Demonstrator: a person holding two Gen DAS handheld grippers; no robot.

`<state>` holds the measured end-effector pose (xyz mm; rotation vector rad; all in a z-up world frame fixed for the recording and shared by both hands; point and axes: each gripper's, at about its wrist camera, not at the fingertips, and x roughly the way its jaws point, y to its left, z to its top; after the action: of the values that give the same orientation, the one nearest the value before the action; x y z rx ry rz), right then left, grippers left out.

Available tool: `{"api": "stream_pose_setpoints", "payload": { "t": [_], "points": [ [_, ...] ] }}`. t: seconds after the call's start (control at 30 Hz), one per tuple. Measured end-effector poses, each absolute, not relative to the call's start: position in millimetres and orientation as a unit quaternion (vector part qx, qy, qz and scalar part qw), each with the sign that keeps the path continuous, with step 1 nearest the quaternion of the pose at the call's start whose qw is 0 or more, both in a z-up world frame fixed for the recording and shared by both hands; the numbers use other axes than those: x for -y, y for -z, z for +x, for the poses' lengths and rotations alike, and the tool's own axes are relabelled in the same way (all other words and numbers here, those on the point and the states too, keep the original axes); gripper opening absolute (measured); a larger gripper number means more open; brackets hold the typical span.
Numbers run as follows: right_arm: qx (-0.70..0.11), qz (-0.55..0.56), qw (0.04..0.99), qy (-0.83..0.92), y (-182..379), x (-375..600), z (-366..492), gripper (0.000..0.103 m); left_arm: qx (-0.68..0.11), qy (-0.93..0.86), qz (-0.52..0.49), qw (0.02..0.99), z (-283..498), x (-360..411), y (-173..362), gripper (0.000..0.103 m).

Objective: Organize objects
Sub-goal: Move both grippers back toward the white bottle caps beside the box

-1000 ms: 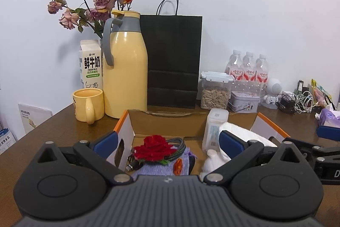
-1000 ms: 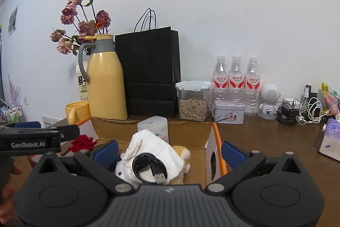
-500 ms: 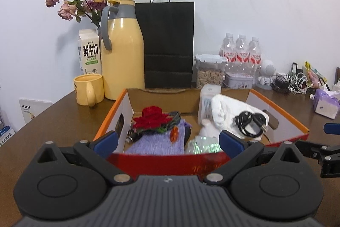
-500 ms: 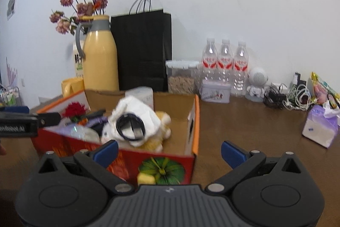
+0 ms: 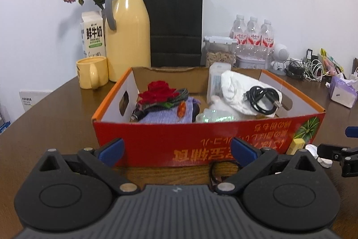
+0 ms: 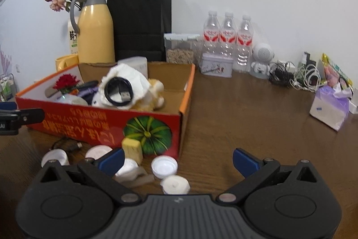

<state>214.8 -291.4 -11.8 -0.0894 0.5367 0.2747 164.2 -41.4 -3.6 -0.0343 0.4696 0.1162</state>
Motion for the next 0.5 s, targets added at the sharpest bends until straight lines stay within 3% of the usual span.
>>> {"api": "stream_pose_setpoints", "payload": {
  "t": [0.1, 0.37, 0.5],
  "points": [
    [-0.266, -0.045, 0.954, -0.130, 14, 292, 215, 0.101, -0.233, -0.059, -0.022, 0.970, 163, 39, 6, 0.103],
    [-0.297, -0.044, 0.945, -0.126, 25, 295, 216, 0.077, -0.233, -0.058, -0.030, 0.970, 162, 36, 8, 0.103],
    [-0.297, -0.031, 0.946, -0.127, 25, 300, 212, 0.070, -0.233, -0.058, -0.030, 0.970, 162, 36, 8, 0.103]
  ]
}}
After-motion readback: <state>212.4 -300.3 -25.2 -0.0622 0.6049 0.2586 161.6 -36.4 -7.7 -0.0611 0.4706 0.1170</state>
